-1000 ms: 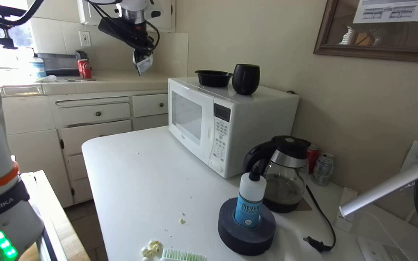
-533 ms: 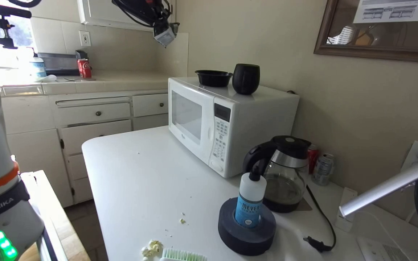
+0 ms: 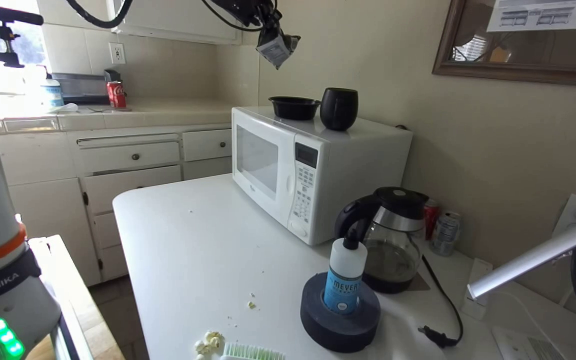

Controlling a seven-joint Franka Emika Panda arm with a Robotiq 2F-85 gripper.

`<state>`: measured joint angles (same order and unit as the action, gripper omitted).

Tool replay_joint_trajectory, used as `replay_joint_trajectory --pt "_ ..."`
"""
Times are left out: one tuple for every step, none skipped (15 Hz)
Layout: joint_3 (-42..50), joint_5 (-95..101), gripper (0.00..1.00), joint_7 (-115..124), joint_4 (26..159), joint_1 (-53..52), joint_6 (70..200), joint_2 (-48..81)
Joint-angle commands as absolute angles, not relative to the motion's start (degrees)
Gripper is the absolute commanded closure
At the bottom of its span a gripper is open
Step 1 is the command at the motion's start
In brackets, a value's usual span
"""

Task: Move the object from the counter to the bowl on top of the microwave

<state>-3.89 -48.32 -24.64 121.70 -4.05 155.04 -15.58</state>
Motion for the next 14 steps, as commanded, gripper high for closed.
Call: replay_joint_trajectory --pt "-1.85 -40.02 1.0 -14.73 116.76 -2.79 151.02 -10.44" --pt "-1.0 -38.83 1.0 -13.23 115.73 -2.87 148.21 -9.57" --pt "-0.28 -38.11 1.0 -11.83 114.11 -2.93 144.7 -8.82" --pt "0.27 -37.51 1.0 -10.32 112.18 -2.77 141.47 -7.92" --pt "0.84 -37.4 1.0 -9.25 110.08 -2.64 137.92 -7.14" --pt "1.05 -36.6 1.0 -7.7 108.35 -2.3 135.84 -6.37" --pt "1.2 -35.87 1.0 -6.4 106.8 -1.97 134.05 -5.59" --pt "1.33 -35.25 1.0 -5.23 105.45 -1.67 132.47 -4.79" --pt "1.48 -34.93 1.0 -4.46 104.32 -1.36 130.99 -4.06" --pt "1.55 -34.15 1.0 -3.41 103.52 -1.0 130.07 -3.46" --pt "1.69 -33.73 1.0 -2.62 102.87 -0.65 128.88 -2.91" --pt "1.82 -32.94 1.0 -1.96 102.59 -0.3 127.91 -2.35" --pt "1.97 -32.3 1.0 -1.55 102.41 0.08 127.17 -1.77" --pt "2.19 -32.17 1.0 -1.19 102.17 0.45 126.25 -1.18"
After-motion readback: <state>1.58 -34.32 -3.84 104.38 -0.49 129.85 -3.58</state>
